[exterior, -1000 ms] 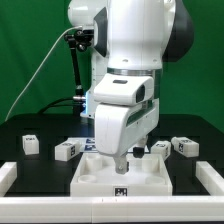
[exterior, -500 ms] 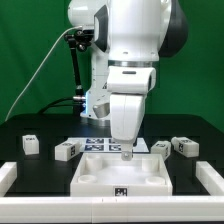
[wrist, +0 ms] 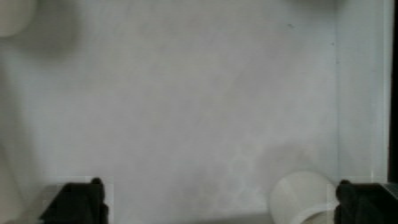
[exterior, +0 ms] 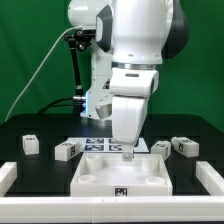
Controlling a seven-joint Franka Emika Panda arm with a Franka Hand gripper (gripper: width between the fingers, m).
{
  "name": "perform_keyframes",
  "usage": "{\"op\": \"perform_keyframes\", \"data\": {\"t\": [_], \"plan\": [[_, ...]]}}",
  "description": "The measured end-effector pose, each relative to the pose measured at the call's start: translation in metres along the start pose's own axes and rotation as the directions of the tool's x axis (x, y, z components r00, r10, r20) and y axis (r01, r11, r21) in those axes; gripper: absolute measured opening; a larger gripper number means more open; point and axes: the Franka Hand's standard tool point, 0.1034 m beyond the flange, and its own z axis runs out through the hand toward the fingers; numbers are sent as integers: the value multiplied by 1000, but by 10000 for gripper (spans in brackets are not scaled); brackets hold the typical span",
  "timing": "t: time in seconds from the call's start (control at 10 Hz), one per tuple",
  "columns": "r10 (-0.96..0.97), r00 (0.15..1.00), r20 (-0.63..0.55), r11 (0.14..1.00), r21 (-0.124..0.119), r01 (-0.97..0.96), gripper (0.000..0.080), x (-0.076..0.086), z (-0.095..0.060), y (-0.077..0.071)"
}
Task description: Assemble one leg
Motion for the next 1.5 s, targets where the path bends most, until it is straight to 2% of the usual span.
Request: {"op": "perform_keyframes", "data": {"t": [0.1, 0.2, 0.4, 0.6, 0.7, 0.9, 1.0, 1.1, 1.2, 1.4, 1.5], "plan": [[-53, 999, -7, 999, -6, 53, 650, -1, 4, -9], [-85, 996, -7, 996, 6, 85, 650, 1, 9, -21], [-127, 992, -9, 992, 13, 127, 650, 6, 17, -36], [-123, 992, -13, 992, 28, 123, 650, 3, 25, -51], [-113, 993, -15, 993, 31, 114, 650, 0, 27, -51], [-98, 995, -16, 994, 54, 99, 650, -6, 39, -57], [-98, 995, -15, 994, 55, 98, 650, -7, 40, -56], [-99, 995, -15, 994, 55, 100, 526, -7, 40, -56], [-99, 995, -15, 993, 56, 99, 526, -7, 40, -56], [-98, 995, -15, 993, 57, 99, 252, -7, 40, -57], [-98, 995, -15, 993, 57, 99, 71, -7, 41, -57]]}}
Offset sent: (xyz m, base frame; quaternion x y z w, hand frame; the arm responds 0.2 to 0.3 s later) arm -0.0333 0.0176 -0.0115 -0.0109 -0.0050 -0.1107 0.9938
